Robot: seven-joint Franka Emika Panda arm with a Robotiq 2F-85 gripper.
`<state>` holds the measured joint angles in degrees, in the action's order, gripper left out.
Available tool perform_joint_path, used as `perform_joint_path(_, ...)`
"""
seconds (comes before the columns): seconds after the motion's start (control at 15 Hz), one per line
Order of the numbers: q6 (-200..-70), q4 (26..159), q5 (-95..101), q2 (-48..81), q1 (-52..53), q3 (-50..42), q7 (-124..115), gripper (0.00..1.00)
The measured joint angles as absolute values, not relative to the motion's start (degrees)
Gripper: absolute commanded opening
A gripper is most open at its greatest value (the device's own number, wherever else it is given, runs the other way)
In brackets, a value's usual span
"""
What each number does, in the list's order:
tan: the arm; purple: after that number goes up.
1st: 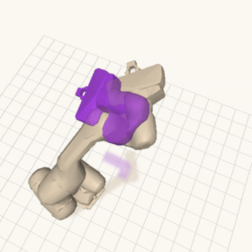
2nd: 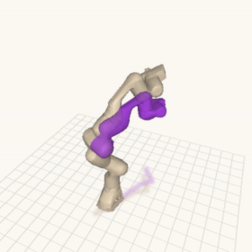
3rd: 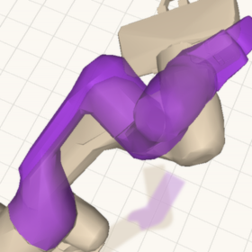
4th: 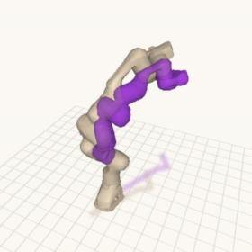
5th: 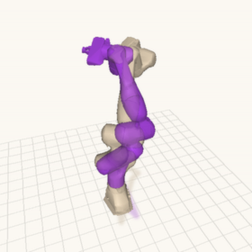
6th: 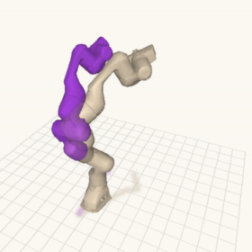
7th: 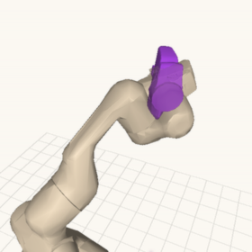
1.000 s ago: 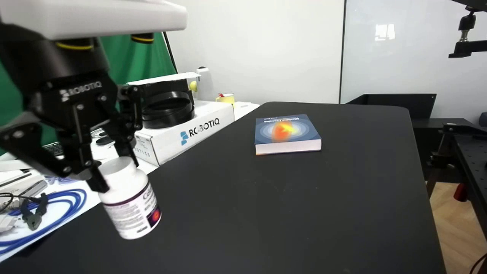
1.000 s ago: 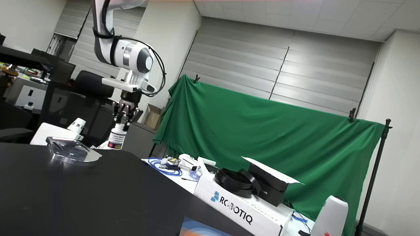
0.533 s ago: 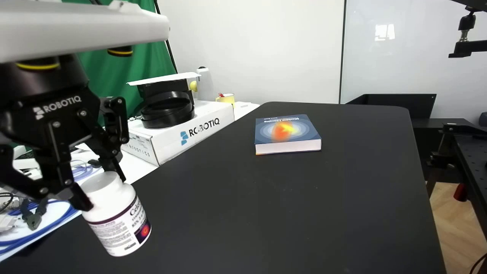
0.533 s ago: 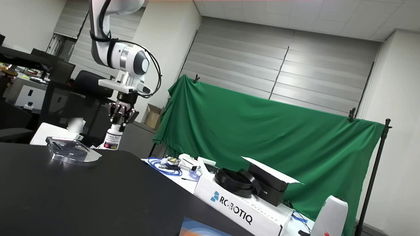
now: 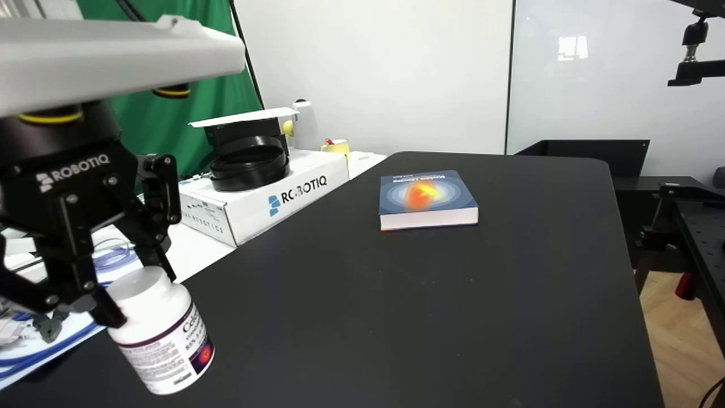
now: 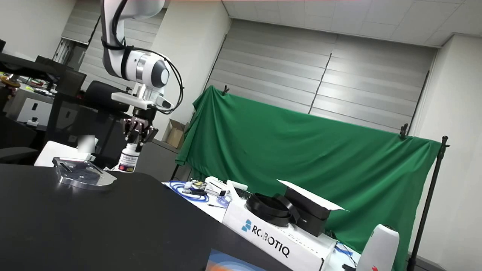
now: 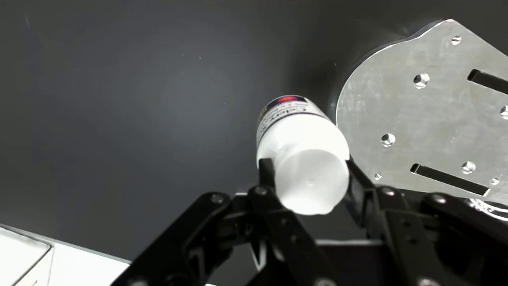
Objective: Put the white bottle on the metal thing
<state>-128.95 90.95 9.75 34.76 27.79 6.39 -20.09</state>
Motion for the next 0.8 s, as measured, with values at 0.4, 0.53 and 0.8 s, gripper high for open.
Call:
perform_joint_path(0.4, -130.45, 85.08, 11.36, 40.56, 30.72, 6.52, -18.64, 0.19)
perform_joint_path(0.53, -130.9, 82.71, 11.36, 43.0, 31.2, 6.53, -17.8, 0.19)
perform_joint_path(0.8, -131.08, 77.7, 11.27, 47.64, 31.93, 6.61, -16.04, 0.19)
